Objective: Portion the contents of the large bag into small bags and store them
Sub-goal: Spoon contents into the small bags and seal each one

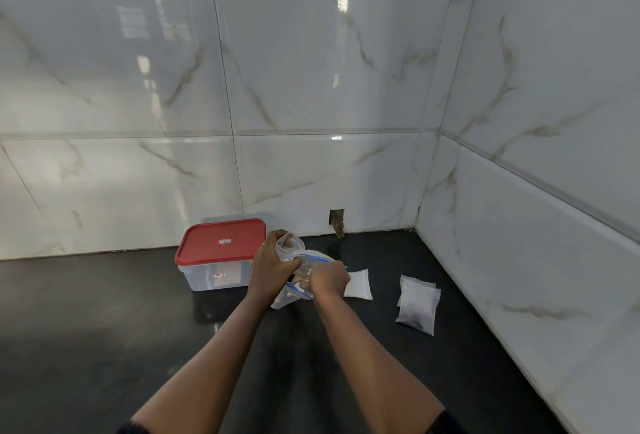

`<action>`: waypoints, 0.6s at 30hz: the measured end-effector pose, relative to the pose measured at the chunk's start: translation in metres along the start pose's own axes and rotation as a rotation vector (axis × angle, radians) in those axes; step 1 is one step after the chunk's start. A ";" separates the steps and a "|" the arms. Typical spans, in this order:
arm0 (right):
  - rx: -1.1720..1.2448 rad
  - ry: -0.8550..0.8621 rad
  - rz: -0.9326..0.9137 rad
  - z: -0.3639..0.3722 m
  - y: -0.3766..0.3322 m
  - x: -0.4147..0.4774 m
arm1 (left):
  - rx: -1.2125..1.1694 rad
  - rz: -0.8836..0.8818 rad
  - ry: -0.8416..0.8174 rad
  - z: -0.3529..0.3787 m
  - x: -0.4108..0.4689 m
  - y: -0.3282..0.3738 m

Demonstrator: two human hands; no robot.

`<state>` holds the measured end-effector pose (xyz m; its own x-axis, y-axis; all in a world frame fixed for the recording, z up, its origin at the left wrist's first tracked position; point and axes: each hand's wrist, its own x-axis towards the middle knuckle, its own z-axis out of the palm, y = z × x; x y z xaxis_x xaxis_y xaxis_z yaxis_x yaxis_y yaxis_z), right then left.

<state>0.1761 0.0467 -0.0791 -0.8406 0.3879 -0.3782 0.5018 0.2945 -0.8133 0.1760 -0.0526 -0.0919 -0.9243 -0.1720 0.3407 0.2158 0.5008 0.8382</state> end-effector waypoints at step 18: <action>0.070 -0.150 -0.141 -0.134 -0.040 0.000 | -0.049 -0.132 -0.036 0.008 -0.007 0.004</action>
<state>0.1834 0.1520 0.0123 -0.9249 0.2114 -0.3159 0.3663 0.2731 -0.8895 0.1807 -0.0426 -0.0945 -0.9562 -0.2027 0.2110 0.1055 0.4339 0.8947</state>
